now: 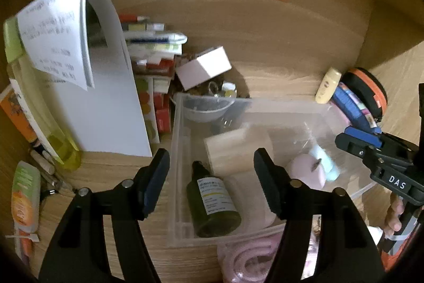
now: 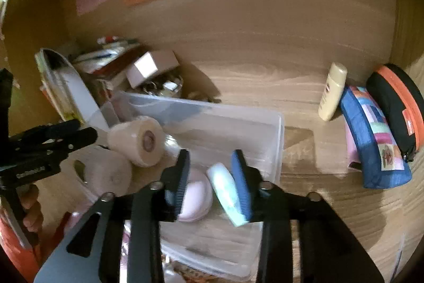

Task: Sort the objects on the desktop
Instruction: 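Move the left tool to the pink rope bag while the right tool approaches the white pouch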

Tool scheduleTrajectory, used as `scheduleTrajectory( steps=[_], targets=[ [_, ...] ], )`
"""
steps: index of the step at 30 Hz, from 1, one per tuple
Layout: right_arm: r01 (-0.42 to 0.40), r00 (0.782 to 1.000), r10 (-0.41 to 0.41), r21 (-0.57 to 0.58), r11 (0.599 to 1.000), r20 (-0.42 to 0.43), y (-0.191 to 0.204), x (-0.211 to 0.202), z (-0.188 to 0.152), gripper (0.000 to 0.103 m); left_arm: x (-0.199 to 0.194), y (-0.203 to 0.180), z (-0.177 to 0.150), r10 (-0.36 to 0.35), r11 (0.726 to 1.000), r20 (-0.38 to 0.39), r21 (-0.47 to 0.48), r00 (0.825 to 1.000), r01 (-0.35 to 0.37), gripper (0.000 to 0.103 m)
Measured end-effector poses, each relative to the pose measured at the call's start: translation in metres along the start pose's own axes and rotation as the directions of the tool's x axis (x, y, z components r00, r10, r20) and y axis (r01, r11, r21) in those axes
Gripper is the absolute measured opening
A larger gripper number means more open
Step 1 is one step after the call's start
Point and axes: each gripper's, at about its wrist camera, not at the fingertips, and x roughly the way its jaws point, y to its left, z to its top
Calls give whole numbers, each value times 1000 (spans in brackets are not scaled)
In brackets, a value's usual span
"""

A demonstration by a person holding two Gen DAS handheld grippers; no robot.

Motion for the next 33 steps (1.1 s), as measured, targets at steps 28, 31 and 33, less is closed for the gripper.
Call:
scheduleTrajectory(
  steps=[28, 31, 33],
  targets=[
    [-225, 966, 190, -210, 952, -175, 51, -54, -92, 70, -27, -29, -68, -21, 987, -144, 154, 989, 43, 88],
    [-218, 970, 178, -268, 939, -166, 56, -57, -102, 78, -17, -32, -78, -29, 985, -195, 160, 980, 61, 88],
    [-218, 971, 177, -285, 933, -162, 57, -59, -107, 79, -12, -37, -83, -46, 982, -225, 167, 973, 85, 88]
  ],
)
